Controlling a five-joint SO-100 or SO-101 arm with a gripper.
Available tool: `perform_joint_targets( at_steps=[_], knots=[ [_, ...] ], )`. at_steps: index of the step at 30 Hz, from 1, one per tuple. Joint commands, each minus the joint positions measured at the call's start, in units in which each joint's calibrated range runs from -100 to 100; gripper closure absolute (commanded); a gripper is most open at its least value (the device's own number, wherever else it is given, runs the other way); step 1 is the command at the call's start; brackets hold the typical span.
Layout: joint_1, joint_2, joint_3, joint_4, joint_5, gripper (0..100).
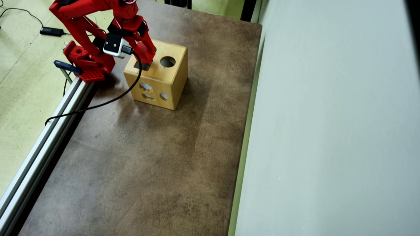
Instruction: Pick and place the red cube on the square hole
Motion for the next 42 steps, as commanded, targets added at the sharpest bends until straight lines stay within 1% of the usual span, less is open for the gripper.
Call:
perform_joint_targets(
  at_steps=[1, 5, 21, 28, 42],
  knots=[
    [3.89, 1.26, 0.93, 0.33, 0.34, 92],
    [4.93, 4.23, 1.64, 0.09, 0.34, 92],
    [3.96, 4.40, 1.56, -0.31, 0.34, 92],
    [0.84, 4.32, 1.56, -0.31, 0.34, 92],
    [1.66, 7.03, 1.91, -0.31, 0.34, 92]
  ],
)
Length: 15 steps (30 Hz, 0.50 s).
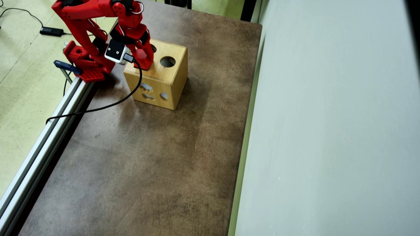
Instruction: Pick and place the red cube on the square hole
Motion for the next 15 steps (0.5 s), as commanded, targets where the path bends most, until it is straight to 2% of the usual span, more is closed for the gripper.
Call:
perform_joint_targets(
  at_steps=[1, 15],
  knots=[
    [0.37, 2.04, -0.16, -0.23, 0.34, 92],
    [0.37, 8.58, -0.16, 0.09, 0.34, 92]
  ],
)
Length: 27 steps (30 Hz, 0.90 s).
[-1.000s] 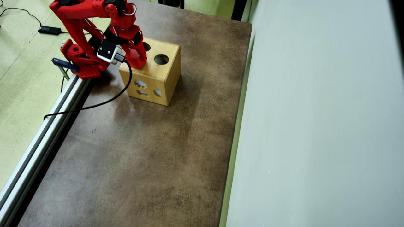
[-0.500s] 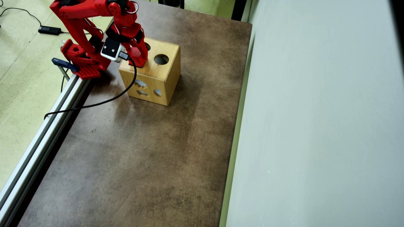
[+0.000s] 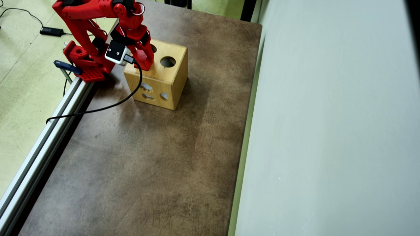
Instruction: Pick and place the red cube on the square hole
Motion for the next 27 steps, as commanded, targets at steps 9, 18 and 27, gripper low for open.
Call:
perform_joint_targets(
  at_steps=[9, 18, 27],
  knots=[
    [0.15, 2.64, 0.65, 0.33, 0.34, 92],
    [0.15, 0.52, 0.83, 0.57, 0.44, 92],
    [0.08, -3.73, 5.12, 0.65, 3.03, 92]
  ],
)
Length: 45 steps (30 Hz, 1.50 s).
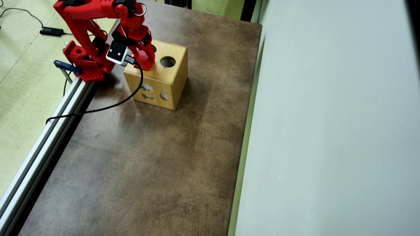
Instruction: Pick and place the red cube on the square hole
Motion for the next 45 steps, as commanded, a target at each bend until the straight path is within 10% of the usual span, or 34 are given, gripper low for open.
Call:
perform_joint_targets(
  at_steps=[1, 45],
  knots=[
    [0.08, -2.37, 3.04, 0.65, 2.49, 92],
    [0.23, -3.56, 4.29, 0.65, 2.59, 91]
  ],
)
